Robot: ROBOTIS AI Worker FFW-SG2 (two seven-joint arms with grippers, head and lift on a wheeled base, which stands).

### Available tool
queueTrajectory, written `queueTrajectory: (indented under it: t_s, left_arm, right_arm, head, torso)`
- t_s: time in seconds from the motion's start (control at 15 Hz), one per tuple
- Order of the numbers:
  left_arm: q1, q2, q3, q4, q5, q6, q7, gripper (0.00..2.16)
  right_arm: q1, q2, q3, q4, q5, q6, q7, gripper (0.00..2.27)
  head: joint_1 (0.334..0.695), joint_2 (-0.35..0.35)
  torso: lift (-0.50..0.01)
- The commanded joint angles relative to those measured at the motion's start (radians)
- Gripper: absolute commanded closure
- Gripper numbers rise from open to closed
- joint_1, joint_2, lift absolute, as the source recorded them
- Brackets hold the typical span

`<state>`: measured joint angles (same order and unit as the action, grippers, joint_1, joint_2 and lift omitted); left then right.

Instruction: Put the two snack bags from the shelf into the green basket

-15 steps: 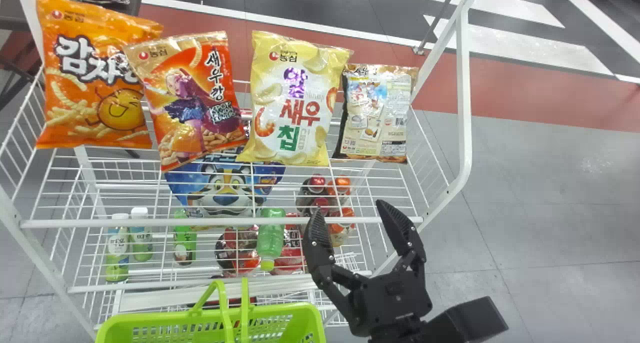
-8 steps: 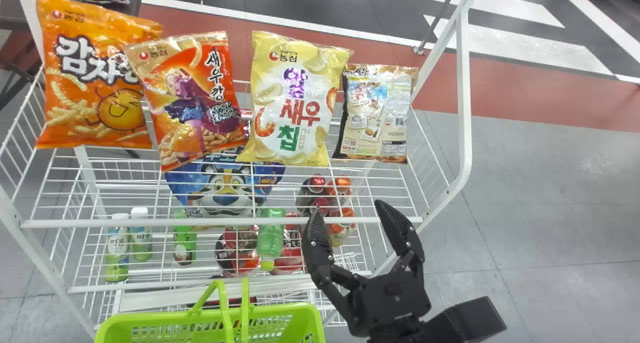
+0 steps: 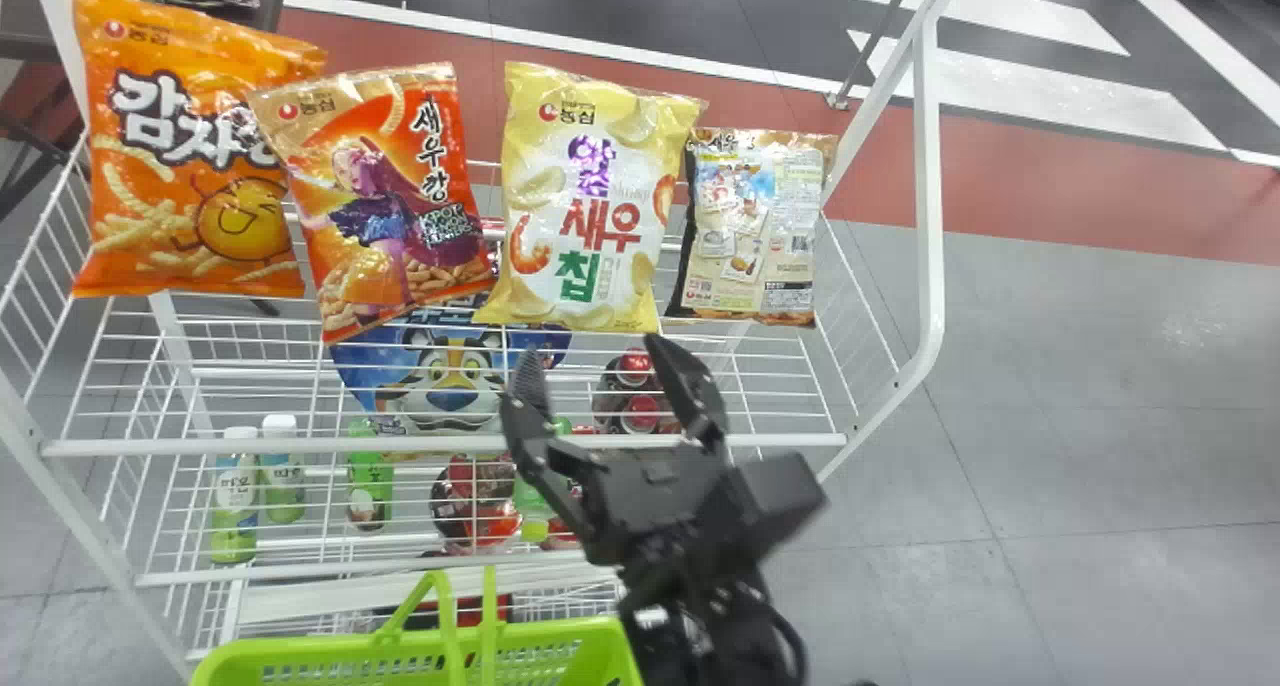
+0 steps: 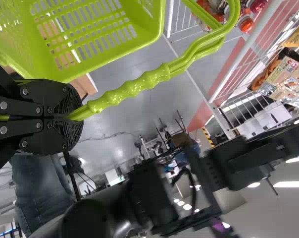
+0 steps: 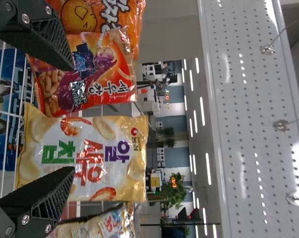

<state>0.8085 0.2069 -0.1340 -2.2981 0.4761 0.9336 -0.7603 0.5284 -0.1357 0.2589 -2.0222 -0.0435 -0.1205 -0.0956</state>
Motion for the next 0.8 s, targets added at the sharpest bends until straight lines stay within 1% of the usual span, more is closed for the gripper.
queueTrajectory:
  t_s: [0.0, 0.13, 0.27, 0.33, 0.73]
  left_arm:
    - [-0.002, 0.000, -0.001, 0.000, -0.005, 0.008, 0.002, 1.70]
    - [-0.003, 0.000, -0.001, -0.001, -0.005, 0.023, 0.004, 1.70]
    - [-0.003, 0.000, -0.001, -0.001, -0.010, 0.038, 0.007, 1.70]
    - [-0.005, 0.000, -0.001, 0.000, -0.013, 0.041, 0.009, 1.70]
    - [-0.018, 0.005, 0.002, 0.006, -0.014, 0.041, 0.010, 1.70]
  right_arm:
    - [-0.120, 0.024, 0.037, 0.066, 0.025, 0.098, -0.006, 0.10]
    - [-0.220, 0.041, 0.065, 0.151, 0.027, 0.132, -0.006, 0.10]
    - [-0.320, 0.065, 0.088, 0.260, 0.024, 0.132, -0.006, 0.11]
    - [-0.366, 0.076, 0.097, 0.304, 0.021, 0.135, -0.006, 0.11]
    - [-0.593, 0.137, 0.128, 0.579, 0.016, 0.101, -0.006, 0.11]
  head:
    - [0.695, -0.294]
    - [0.695, -0.249]
    - [0.695, -0.210]
    - [0.695, -0.171]
    - [0.695, -0.081]
  torso:
    - [-0.011]
    - [-0.011]
    - [-0.011]
    - [-0.011]
    - [-0.011]
